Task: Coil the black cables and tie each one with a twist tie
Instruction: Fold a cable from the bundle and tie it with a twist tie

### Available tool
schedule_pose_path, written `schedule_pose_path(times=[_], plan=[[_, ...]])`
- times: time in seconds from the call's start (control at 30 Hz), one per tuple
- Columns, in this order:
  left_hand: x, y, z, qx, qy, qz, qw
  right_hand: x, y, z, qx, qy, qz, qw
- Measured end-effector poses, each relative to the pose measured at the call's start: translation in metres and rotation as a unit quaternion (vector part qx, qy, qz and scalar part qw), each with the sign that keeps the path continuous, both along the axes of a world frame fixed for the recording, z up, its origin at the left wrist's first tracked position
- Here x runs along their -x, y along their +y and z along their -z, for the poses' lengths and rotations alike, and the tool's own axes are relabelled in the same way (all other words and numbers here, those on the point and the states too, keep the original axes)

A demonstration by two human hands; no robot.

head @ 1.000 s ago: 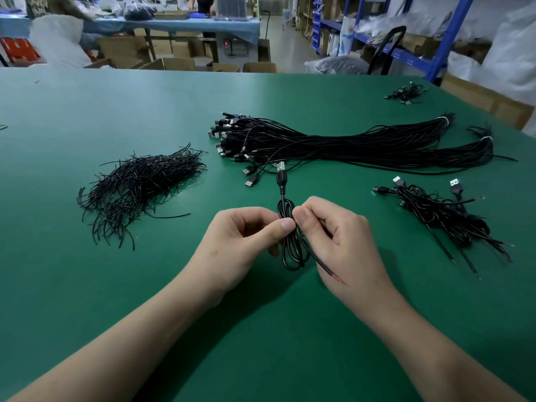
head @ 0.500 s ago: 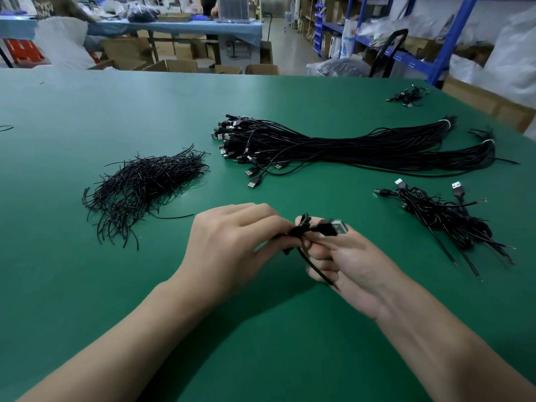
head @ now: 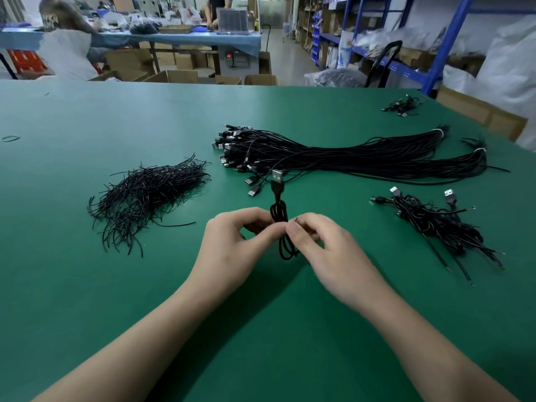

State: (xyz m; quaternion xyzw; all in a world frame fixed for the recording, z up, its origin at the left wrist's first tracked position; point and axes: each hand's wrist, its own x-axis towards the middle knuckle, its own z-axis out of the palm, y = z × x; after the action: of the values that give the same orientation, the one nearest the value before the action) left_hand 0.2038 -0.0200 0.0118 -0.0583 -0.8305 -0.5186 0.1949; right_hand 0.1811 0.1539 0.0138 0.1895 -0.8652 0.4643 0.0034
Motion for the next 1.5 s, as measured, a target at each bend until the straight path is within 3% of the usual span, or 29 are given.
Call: schedule_pose_path(times=[0.17, 0.27, 0.33, 0.4, 0.47, 0.57, 0.7, 0.83, 0.97, 1.03, 1.13, 1.2, 1.33, 1.5], plan=[[0.008, 0.008, 0.007, -0.092, -0.082, 0.02, 0.992, 0.007, 0.008, -0.01, 0.123, -0.179, -0.05, 0.975], [0.019, 0.003, 0.004, -0.056, -0.115, 0.05, 0.99, 0.02, 0.024, -0.021, 0.096, -0.149, -0.019, 0.984], [0.033, -0.009, 0.0, 0.029, -0.111, 0.028, 0.993, 0.037, 0.042, -0.034, 0.024, -0.074, 0.066, 0.995], [0.05, -0.021, -0.004, 0.131, -0.091, -0.03, 0.987, 0.055, 0.069, -0.048, -0.115, 0.026, 0.169, 0.979], [0.068, -0.029, -0.006, 0.207, -0.086, -0.075, 0.972, 0.071, 0.1, -0.061, -0.28, 0.09, 0.252, 0.922], [0.096, -0.034, -0.002, 0.282, -0.104, -0.125, 0.946, 0.088, 0.14, -0.072, -0.446, 0.076, 0.306, 0.838], [0.122, -0.028, 0.005, 0.347, -0.134, -0.151, 0.916, 0.095, 0.16, -0.077, -0.545, -0.008, 0.299, 0.783], [0.132, -0.021, 0.01, 0.407, -0.095, -0.166, 0.893, 0.092, 0.143, -0.075, -0.536, 0.062, 0.259, 0.801], [0.134, -0.022, -0.002, 0.327, -0.126, -0.129, 0.928, 0.099, 0.092, -0.057, -0.444, 0.081, 0.137, 0.881], [0.133, -0.025, -0.013, 0.25, -0.124, -0.119, 0.953, 0.109, 0.064, -0.04, -0.427, 0.058, 0.087, 0.898], [0.132, -0.026, -0.032, 0.076, -0.116, -0.082, 0.987, 0.128, 0.031, -0.017, -0.387, 0.057, 0.037, 0.92], [0.13, -0.025, -0.046, -0.035, -0.13, -0.031, 0.99, 0.144, 0.015, -0.009, -0.343, 0.074, 0.017, 0.936], [0.122, -0.025, -0.064, -0.141, -0.139, 0.048, 0.979, 0.186, -0.001, -0.003, -0.32, 0.085, 0.048, 0.942], [0.116, -0.038, -0.085, -0.21, -0.138, 0.108, 0.962, 0.224, 0.008, 0.011, -0.357, 0.029, 0.103, 0.928]])
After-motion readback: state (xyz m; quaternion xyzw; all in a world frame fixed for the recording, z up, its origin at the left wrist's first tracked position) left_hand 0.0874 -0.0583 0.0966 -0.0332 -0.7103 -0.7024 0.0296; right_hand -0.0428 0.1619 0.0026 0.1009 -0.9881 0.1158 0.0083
